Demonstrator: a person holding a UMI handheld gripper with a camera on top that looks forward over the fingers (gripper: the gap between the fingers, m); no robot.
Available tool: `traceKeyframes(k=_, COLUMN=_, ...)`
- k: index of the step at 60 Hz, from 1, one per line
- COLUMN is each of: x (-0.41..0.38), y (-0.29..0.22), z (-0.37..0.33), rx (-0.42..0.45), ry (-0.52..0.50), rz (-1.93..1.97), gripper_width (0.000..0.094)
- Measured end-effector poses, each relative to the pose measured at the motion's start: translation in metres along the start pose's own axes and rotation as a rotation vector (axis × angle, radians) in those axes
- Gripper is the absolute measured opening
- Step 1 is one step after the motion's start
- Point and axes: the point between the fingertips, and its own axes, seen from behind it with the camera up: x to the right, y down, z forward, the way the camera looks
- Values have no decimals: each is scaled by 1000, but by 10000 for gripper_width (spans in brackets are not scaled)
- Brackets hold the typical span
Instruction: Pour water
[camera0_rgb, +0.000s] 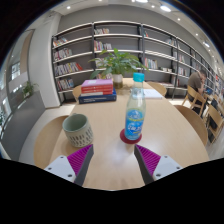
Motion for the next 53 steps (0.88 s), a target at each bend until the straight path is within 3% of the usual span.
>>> traceKeyframes(k=10, x=-46, y=-41, z=-52, rx=53, ry=-52, rz=-15, gripper_width=838)
traceKeyframes(k=27, x=-67, y=-109, z=-112, rx=128, ry=-26, rz=-40, gripper_width=839)
traceKeyframes(k=53, x=-64, y=-118, z=-136, rx=117, ry=39, rz=-39, gripper_width=842)
